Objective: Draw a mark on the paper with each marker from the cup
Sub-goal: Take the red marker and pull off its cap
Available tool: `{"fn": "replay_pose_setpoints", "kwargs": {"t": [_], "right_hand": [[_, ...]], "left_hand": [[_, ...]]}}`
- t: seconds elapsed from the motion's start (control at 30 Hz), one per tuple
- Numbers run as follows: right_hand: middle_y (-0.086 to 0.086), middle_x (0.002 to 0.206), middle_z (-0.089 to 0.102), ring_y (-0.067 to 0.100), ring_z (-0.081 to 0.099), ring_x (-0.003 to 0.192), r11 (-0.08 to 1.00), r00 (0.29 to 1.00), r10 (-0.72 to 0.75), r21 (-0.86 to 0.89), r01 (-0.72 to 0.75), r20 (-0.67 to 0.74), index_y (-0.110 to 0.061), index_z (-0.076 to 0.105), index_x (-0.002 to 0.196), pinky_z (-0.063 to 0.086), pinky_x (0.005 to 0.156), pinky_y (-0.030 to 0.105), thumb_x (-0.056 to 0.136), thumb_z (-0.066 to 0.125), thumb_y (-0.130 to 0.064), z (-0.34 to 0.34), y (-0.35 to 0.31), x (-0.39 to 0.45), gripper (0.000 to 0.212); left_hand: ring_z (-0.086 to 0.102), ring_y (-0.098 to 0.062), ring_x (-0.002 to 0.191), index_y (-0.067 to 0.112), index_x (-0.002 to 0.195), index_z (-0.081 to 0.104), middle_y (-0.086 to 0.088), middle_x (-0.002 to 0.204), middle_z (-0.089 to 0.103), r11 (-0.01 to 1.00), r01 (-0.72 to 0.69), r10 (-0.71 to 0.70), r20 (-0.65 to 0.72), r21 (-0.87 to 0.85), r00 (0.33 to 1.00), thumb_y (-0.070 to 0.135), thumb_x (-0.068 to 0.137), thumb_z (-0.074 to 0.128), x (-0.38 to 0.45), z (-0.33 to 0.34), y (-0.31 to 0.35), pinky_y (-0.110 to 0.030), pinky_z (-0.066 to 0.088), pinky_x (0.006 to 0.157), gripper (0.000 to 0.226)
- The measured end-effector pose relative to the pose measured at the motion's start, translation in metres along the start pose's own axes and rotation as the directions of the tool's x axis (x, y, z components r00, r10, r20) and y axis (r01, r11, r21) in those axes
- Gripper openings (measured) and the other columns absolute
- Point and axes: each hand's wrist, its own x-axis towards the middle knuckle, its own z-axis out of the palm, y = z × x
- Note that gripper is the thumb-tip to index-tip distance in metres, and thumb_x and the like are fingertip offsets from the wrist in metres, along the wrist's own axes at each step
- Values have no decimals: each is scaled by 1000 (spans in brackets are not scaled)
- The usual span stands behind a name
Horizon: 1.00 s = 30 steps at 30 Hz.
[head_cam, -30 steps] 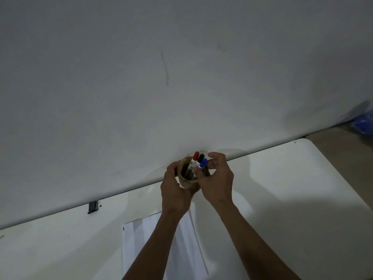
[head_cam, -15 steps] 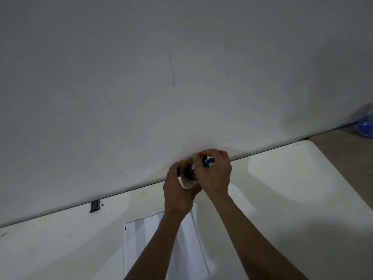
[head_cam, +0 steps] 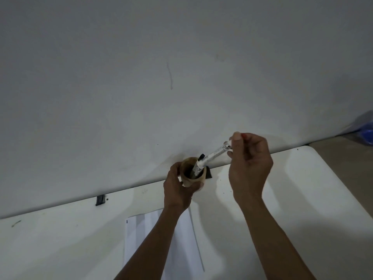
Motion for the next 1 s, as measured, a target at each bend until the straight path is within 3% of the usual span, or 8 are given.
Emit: {"fn": "replay_pose_setpoints", "kwargs": {"t": [0.2, 0.27, 0.33, 0.47, 0.57, 0.77, 0.93, 1.0], "right_hand": [[-3, 84, 66, 17, 67, 58, 978, 973, 207, -48, -203, 100, -17, 63, 95, 58, 58, 29, 98, 66, -25, -18, 9, -19, 9], [-3, 83, 70, 18, 68, 64, 959, 950, 276, -112, -261, 145, -19, 67, 96, 57, 60, 30, 96, 69, -26, -23, 20, -33, 7], [-6, 87, 74, 21, 70, 76, 942, 921, 312, -201, -268, 233, -29, 70, 94, 58, 69, 34, 93, 72, -27, -28, 28, -50, 2], [-4, 92, 73, 6, 65, 73, 877, 852, 318, -472, -96, 417, -29, 74, 108, 49, 67, 17, 90, 73, -19, -30, 33, -91, 21], [-11, 86, 72, 0, 67, 80, 881, 815, 285, -472, -16, 504, -29, 69, 104, 53, 65, 10, 84, 81, -20, -23, 24, -125, 25], [-11, 85, 75, 6, 71, 75, 871, 730, 282, -486, 79, 623, -24, 69, 93, 61, 67, 26, 80, 85, -24, -11, 3, -191, 21], [-12, 85, 74, -3, 65, 60, 759, 646, 332, -601, 250, 687, -33, 73, 90, 51, 57, 16, 75, 88, -35, -16, -5, -230, 22], [-3, 80, 77, 2, 65, 56, 803, 659, 341, -572, 168, 671, -24, 77, 87, 52, 55, 21, 73, 90, -28, -20, -7, -237, 20]], "left_hand": [[59, -8, 115, 23, 134, 46, 8, 125, 63, 993, 28, -37, 76, 119, 996, 9, 63, 92, 0, -7, -9, -22, 53, 89, 86], [55, -21, 126, 17, 143, 40, -5, 137, 58, 977, 42, -56, 60, 210, 997, 10, 72, 87, -8, -19, -8, -38, 51, 103, 85], [56, -21, 126, 15, 140, 46, -6, 138, 59, 967, 48, -49, -4, 251, 999, 10, 82, 78, -22, -35, 0, -38, 49, 105, 66], [67, -6, 103, 21, 120, 66, 7, 115, 71, 993, -1, 7, -57, 118, 998, 24, 92, 68, -58, -77, 19, -35, 56, 94, 28], [70, -8, 97, 26, 115, 71, 9, 105, 75, 998, -44, 43, 41, 34, 998, 33, 97, 59, -89, -114, 33, -34, 62, 78, 22], [71, -14, 81, 21, 96, 75, 6, 88, 79, 994, -101, 97, 126, 29, 987, 23, 95, 64, -148, -183, 25, -27, 60, 69, 11], [69, -15, 73, 9, 93, 73, -3, 83, 79, 965, 30, -30, 4, -260, 1000, 13, 94, 65, -185, -226, -8, -32, 57, 72, 9], [67, -15, 71, 11, 98, 72, -2, 80, 78, 941, 53, -70, -38, -334, 997, 11, 94, 64, -195, -239, -19, -32, 57, 71, 9]]}}
